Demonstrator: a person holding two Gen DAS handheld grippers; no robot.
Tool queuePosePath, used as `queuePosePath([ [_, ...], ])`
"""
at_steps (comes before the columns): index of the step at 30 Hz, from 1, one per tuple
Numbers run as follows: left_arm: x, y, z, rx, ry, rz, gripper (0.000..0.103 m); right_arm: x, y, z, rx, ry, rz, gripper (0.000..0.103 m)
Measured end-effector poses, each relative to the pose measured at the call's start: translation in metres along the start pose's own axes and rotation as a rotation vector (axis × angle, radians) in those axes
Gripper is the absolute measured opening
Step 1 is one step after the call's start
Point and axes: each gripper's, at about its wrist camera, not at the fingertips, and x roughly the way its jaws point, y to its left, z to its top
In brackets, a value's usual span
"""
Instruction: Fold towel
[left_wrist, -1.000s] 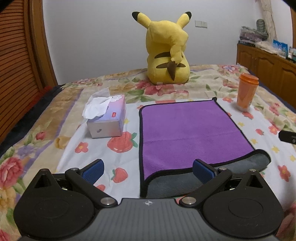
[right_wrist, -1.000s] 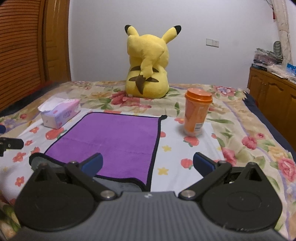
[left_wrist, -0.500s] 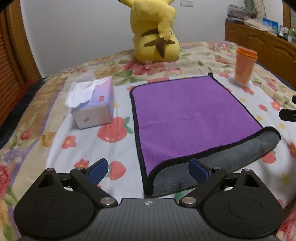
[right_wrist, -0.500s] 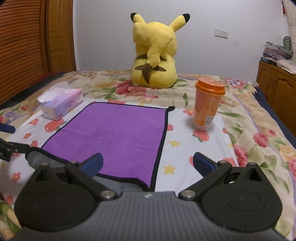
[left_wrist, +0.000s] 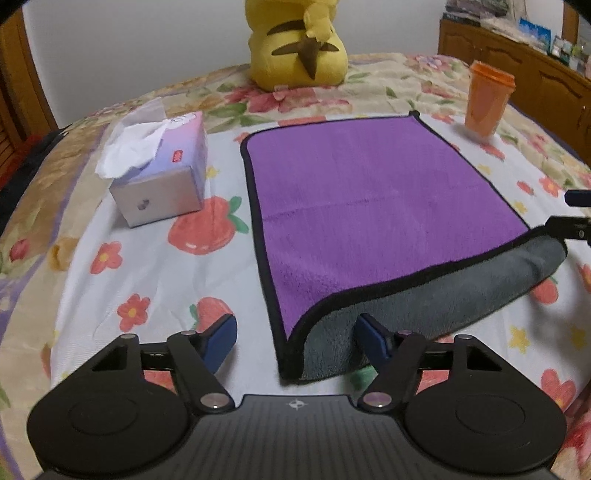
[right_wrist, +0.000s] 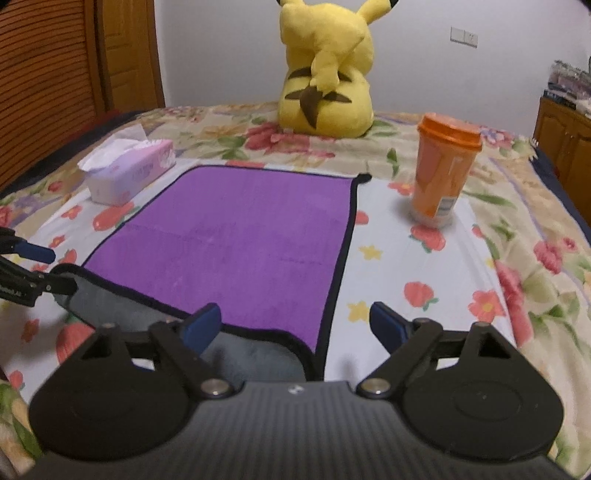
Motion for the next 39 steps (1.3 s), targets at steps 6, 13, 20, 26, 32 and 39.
queuePosePath([
  [6,0.004,0.001,-0.003,-0.006,0.024,-0.030,0.061,0.006,-0.005,-0.003,0.026,0.043,0.024,0.087],
  [13,0.003,0.001,-0.004,-0.032,0.025,-0.058,0.044,0.014,-0.009,-0.007,0.056,0.107,0.053,0.087],
  [20,0.003,-0.003,-0.005,-0.018,0.024,-0.066,0.037,0.020,-0.011,-0.012,0.080,0.155,0.086,0.079],
  [26,0.003,-0.002,-0.006,-0.019,0.024,-0.067,0.036,0.019,-0.011,-0.012,0.085,0.164,0.106,0.069],
  [32,0.003,-0.002,-0.006,-0.019,0.024,-0.068,0.032,0.019,-0.011,-0.012,0.086,0.169,0.115,0.051],
  [39,0.002,-0.002,-0.005,-0.025,0.022,-0.072,0.019,0.020,-0.014,-0.012,0.083,0.174,0.114,0.024],
])
